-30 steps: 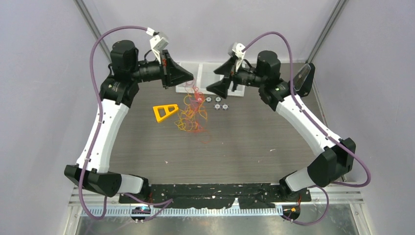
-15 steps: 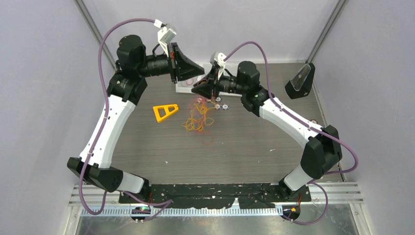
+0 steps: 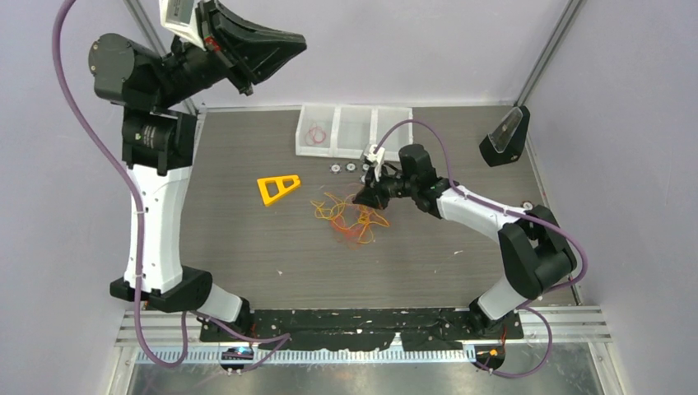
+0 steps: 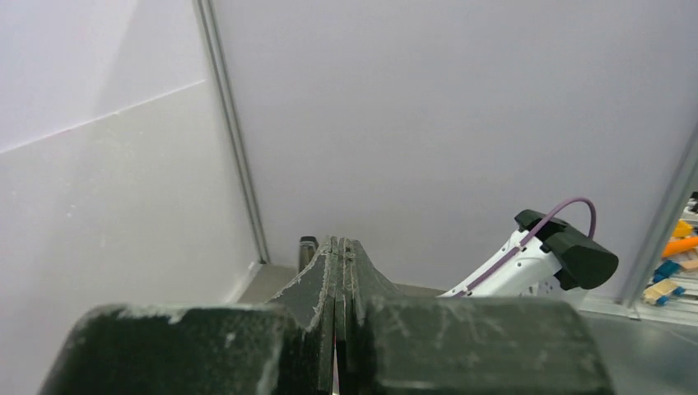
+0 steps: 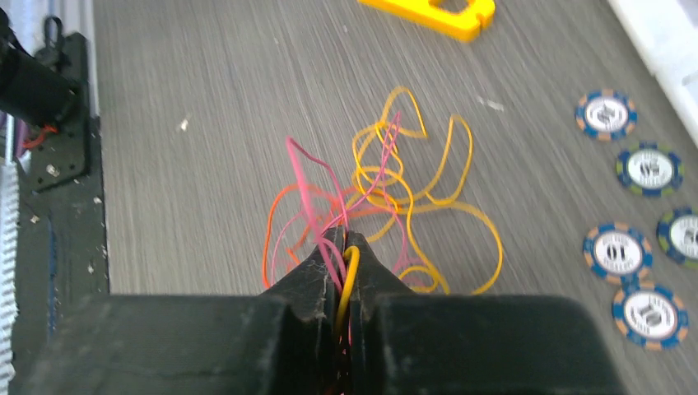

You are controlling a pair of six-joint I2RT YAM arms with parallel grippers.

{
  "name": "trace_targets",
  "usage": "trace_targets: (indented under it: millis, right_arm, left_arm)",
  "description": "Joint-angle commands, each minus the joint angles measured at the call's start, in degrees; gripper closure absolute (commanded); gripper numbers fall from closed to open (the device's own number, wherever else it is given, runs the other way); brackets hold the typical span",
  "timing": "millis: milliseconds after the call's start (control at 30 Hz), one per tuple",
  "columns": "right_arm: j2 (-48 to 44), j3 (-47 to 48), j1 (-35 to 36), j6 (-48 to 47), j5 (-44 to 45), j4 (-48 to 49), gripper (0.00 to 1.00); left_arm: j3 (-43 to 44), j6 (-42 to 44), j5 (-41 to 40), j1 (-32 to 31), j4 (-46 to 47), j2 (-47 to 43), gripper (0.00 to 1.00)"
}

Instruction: Untangle the cables

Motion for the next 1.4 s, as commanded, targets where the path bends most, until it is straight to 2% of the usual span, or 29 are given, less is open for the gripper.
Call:
trace_targets:
  millis: [0,33,67,100,200,300,400,533,767,967,1100,1200,1367]
  right_arm:
    - [-4.11,-1.98,-2.4,-4.74,-0.34,-1.61,0.93]
    - [-5.7,-2.02,-2.59,-4.71,-1.16,-1.95,0.94]
    - [-6.59,-1.92,-2.62,-4.77,-1.84,-2.17,0.94]
    - [-8.39,-1.65,-2.6,-4.76,-3.21,-2.44,0.94]
    - [-10.93,0.15,-1.91,-4.71,-5.62,-4.35,0.94]
    - [-12.95,3.16,-1.23,-4.09,-7.57,-7.6,0.94]
    - [-14.73,4.92,-0.05,-3.01,-8.38,-8.04,0.94]
    - [-15.24,8.21,2.06,-3.02,-8.58,-10.88,0.94]
    - [-14.42,10.77,2.95,-1.41,-7.25,-12.06,0.94]
    - [-14.21,11.24,3.71,-0.41,-5.83,-11.55,0.94]
    - [-14.73,11.39,3.82,0.67,-5.29,-10.6,0.94]
    - [-15.39,11.28,3.8,1.72,-5.43,-9.89,0.94]
    - [-15.45,11.58,3.82,2.78,-5.31,-9.29,0.94]
  left_arm:
    - [1.09,9.14,-0.24,1.39,-10.33,0.37,0.98]
    - [-2.65,12.36,2.12,2.2,-13.4,-0.52,0.79]
    - [-7.37,15.97,6.66,2.96,-16.14,-1.62,0.43]
    - [-11.39,20.58,8.03,3.6,-19.96,-2.67,0.26]
    - [-22.08,40.91,6.99,3.76,-33.87,-6.0,0.02]
    - [-31.53,52.43,5.21,3.18,-37.84,-8.79,0.0]
    - [-37.72,54.03,4.91,2.19,-34.86,-10.31,0.0]
    - [-38.32,56.22,5.86,-1.9,-35.29,-8.37,0.05]
    - [-39.28,61.01,9.14,-6.58,-41.74,-6.61,0.13]
    - [-43.05,55.4,7.44,-8.52,-35.8,-7.17,0.29]
    - [-46.23,56.64,4.92,-7.6,-35.11,-7.84,0.22]
    - [-49.49,58.67,4.42,-5.5,-35.04,-8.26,0.21]
    - [-49.95,65.42,5.15,-5.27,-40.66,-6.27,0.31]
